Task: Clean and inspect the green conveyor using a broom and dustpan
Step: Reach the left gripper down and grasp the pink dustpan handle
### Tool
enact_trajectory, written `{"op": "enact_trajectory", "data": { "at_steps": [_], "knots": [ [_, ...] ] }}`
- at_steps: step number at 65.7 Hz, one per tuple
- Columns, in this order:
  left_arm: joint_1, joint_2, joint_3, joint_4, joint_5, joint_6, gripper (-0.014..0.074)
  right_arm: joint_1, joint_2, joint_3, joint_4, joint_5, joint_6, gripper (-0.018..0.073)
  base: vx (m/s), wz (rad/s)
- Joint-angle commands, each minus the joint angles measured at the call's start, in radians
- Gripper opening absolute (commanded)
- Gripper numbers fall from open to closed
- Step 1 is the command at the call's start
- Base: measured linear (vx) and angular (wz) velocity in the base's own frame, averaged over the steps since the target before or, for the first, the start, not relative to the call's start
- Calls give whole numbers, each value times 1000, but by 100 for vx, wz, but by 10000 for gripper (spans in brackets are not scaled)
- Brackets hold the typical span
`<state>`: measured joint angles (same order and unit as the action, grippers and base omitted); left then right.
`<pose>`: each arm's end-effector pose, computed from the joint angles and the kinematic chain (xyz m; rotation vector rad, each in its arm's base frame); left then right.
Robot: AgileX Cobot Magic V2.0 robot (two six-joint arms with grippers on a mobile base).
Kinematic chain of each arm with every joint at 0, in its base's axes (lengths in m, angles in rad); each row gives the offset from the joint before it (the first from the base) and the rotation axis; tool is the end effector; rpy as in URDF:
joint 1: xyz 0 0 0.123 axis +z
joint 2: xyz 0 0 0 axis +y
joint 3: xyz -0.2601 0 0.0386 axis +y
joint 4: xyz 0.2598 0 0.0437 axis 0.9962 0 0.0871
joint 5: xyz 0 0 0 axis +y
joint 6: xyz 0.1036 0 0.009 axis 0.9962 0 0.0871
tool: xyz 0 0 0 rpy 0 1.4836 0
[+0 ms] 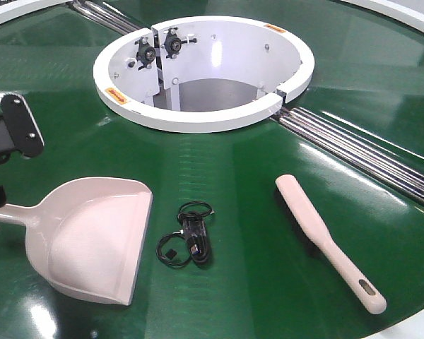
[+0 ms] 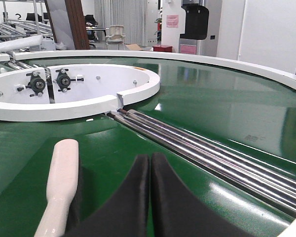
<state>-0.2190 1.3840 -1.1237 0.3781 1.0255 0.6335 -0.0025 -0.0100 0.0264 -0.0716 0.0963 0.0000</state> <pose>0.2910 -0.0311 0.2704 1.3255 2.4580 0.6049 0.1040 -0.0010 0.1957 -0.0495 1.5956 -0.0629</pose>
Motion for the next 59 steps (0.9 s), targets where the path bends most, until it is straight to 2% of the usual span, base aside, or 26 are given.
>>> {"op": "enact_trajectory", "data": {
  "at_steps": [1,9,21,33,39,48,59],
  "knots": [
    [-6,-22,-26,13,-70,94,471,-5,-20,13,-3,-73,0,-10,0,0],
    [8,-2,-26,7,-158,187,471,-5,-20,13,-3,-73,0,-10,0,0],
    [50,55,-26,0,-143,191,471,-5,-20,13,-3,-73,0,-10,0,0],
    [94,65,-26,-52,-154,215,471,-5,-20,13,-3,-73,0,-10,0,0],
    [120,65,-26,-118,-146,286,471,-5,-20,13,-3,-73,0,-10,0,0],
    [150,64,8,-217,-139,443,471,-5,-20,13,-3,-73,0,-10,0,0],
    [157,64,67,-222,-148,559,471,-5,-20,13,-3,-73,0,-10,0,0]
  ]
}}
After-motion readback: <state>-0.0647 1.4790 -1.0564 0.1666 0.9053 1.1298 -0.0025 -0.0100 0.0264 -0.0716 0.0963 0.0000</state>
